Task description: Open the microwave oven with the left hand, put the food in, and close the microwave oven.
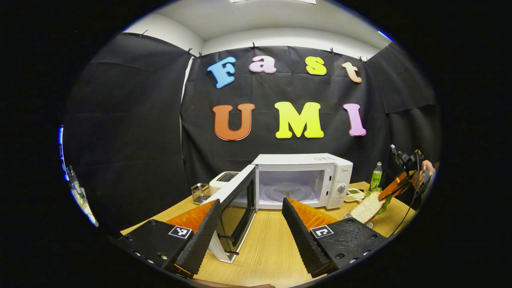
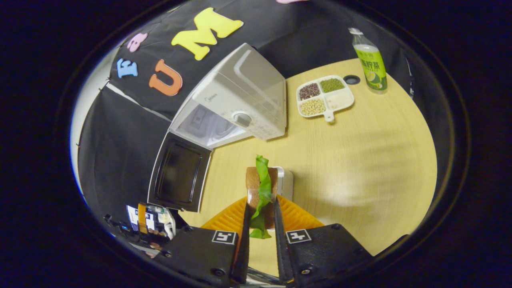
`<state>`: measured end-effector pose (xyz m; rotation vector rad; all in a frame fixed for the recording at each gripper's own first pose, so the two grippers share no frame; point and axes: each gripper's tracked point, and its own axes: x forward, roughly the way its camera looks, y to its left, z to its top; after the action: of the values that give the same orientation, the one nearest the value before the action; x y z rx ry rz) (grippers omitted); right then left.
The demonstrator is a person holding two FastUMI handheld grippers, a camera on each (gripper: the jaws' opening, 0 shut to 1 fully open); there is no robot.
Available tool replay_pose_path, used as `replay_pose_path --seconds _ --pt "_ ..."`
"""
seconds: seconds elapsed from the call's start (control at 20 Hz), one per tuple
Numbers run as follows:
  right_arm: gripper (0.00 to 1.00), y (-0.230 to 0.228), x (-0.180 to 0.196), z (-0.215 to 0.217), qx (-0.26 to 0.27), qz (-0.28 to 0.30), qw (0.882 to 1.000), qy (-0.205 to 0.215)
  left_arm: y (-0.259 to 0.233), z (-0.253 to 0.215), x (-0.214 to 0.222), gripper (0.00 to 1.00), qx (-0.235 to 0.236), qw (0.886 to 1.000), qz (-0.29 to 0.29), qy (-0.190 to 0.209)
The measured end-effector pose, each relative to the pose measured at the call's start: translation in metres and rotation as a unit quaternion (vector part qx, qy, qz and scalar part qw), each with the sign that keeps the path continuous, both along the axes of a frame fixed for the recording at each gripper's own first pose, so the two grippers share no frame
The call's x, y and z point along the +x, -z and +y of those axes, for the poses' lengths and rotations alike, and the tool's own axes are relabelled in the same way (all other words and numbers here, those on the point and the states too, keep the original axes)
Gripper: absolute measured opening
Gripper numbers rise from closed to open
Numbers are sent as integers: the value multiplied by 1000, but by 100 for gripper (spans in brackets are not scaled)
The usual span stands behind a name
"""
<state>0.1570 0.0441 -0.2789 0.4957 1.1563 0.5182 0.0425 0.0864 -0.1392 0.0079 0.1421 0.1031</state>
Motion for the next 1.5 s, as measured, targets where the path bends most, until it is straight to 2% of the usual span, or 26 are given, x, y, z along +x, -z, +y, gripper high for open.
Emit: replay_pose_path --seconds 0.25,0.5,0.55,0.6,0.7,0.85,1.0,1.05,1.15,1.2,1.5 --pt "32 -34 -12 43 -59 -100 993 -25 -1 24 -17 92 -13 1000 -12 1" --pt "32 -24 -12 121 -85 -155 983 -56 -3 51 -32 93 -13 1000 -20 -4" --pt "32 -20 -9 138 -81 -163 982 -58 -4 55 -35 82 -11 1000 -23 -5" --pt "32 -17 -6 154 -77 -173 980 -59 -4 60 -38 94 -10 1000 -24 -7" --pt "32 -13 6 186 -69 -195 977 -49 -4 68 -44 94 -7 1000 -27 -8" --pt "32 -13 32 229 -47 -248 968 -2 -3 80 -48 94 -2 999 -30 -14" --pt "32 -19 65 267 8 -307 947 92 -5 92 -46 94 -4 999 -36 -21" --pt "32 -22 80 273 26 -329 935 132 -4 95 -46 95 -6 999 -37 -24" --pt "32 -22 112 279 49 -368 902 220 -5 98 -46 94 -10 999 -37 -26" --pt "32 -17 125 282 49 -376 893 244 -5 101 -46 94 -9 999 -38 -28" --pt "32 36 182 309 23 -378 879 289 -13 113 -45 94 5 998 -48 -38"
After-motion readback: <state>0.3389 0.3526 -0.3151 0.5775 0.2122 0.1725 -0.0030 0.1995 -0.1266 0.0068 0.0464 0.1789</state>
